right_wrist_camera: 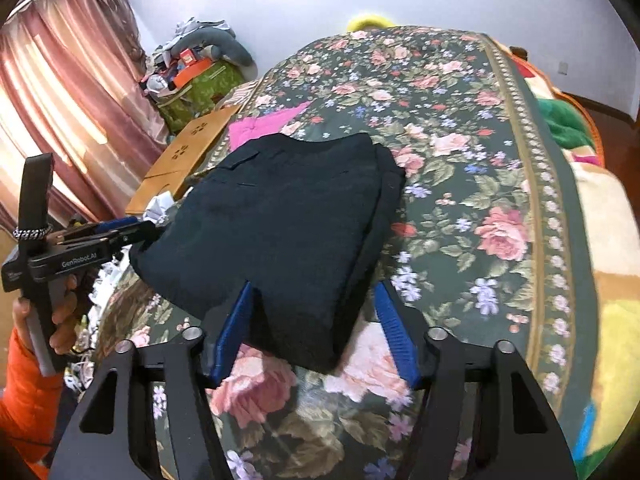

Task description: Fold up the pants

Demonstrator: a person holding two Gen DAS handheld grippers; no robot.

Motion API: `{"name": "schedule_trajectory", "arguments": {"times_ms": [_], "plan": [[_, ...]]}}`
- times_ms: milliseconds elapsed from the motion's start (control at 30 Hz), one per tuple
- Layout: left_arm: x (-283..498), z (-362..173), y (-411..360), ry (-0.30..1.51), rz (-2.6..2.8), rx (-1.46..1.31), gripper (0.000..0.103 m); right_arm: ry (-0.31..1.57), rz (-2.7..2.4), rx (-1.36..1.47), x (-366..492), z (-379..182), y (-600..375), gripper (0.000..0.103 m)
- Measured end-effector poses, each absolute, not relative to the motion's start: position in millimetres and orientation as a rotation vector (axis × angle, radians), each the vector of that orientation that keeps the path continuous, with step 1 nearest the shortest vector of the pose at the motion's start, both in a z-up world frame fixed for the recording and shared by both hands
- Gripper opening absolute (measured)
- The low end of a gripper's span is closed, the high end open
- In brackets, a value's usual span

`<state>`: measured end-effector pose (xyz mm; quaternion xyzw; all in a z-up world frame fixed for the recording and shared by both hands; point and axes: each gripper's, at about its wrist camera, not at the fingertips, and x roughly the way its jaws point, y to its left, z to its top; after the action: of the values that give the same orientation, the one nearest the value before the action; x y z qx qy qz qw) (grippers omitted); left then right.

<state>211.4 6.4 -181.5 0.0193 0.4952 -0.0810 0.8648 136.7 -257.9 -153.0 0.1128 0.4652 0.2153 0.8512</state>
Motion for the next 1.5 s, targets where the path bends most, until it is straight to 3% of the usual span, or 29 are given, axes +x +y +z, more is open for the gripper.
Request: {"name": "schedule_trajectory", "arguments": {"times_ms": [67,233,600,933,1033,1167,1500], "plan": [[211.8,-188.8,5.1,1.051,-0.175,0.045,0.033,0.986,0.455,0.239,139.0,-155.6,-255.9,0.045],[209.4,-206.1,11.8,1.061,-0.168,0.025,0.033,0.981,0.460,0.202,138.1,-159.6,-254.5,0.035],[201.6,-206.4,25.2,1.053,-0.147,-0.016,0.037,0.991,0.460,0.211,131.0,-163.9,-258.9,0.035],[223.8,-158.2,46.6,0.974,-0.119,0.028,0.035,0.946,0.404,0.011,129.9,-139.3,-250.4,0.037],[235.6,-149.4,41.7,0.953,-0.134,0.038,0.039,0.923,0.401,0.023,139.2,-129.4,-253.5,0.037],[259.6,-145.8,24.2,0.934,-0.176,0.059,0.053,0.891,0.403,0.036,157.5,-119.7,-255.5,0.037],[328.3,-172.8,-11.1,1.052,-0.305,0.040,0.055,0.956,0.422,0.103,227.0,-139.2,-256.4,0.037]]}}
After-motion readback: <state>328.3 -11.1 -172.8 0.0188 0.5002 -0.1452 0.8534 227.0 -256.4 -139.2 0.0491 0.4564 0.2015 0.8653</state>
